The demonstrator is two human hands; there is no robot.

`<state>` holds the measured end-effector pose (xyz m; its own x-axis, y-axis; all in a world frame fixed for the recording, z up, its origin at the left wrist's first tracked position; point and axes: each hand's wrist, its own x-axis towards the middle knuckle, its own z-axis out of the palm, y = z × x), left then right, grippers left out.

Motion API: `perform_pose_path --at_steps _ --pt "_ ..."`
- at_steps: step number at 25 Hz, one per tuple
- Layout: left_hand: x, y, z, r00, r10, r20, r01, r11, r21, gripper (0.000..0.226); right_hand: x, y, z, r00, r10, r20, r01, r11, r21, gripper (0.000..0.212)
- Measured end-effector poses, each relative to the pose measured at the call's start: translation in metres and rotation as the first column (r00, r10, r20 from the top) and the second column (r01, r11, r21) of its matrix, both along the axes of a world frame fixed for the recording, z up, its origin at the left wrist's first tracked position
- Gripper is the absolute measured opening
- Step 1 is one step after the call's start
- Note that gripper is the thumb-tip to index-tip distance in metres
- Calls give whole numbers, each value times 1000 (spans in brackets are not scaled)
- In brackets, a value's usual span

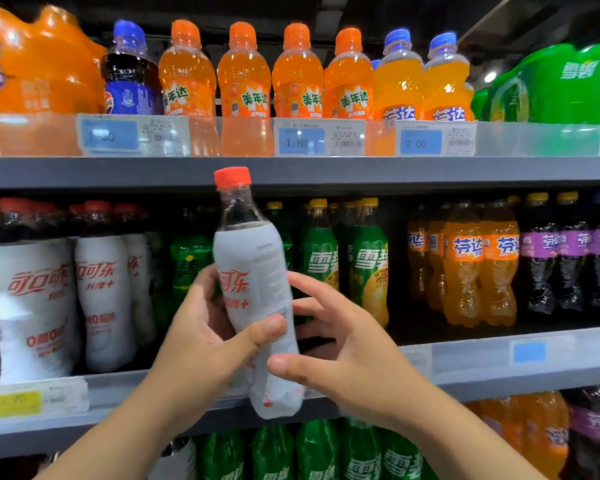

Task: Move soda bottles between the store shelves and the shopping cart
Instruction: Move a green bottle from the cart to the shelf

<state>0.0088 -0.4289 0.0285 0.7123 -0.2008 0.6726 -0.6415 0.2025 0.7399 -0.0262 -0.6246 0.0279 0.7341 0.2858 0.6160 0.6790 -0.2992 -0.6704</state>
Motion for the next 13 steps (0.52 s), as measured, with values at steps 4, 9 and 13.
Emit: perform_pose_path --at_steps 4,9,13 --pt "-6 3 -2 994 -104 -26 106 986 125 71 -2 15 -6 997 24 68 -31 995 95 73" --pt "-10 48 -6 998 18 54 -32 959 281 72 11 32 -14 997 18 78 -31 986 162 74" --pt "-17 121 -18 864 426 268 -460 885 76 33 17 52 -9 989 126 80 -142 961 235 76"
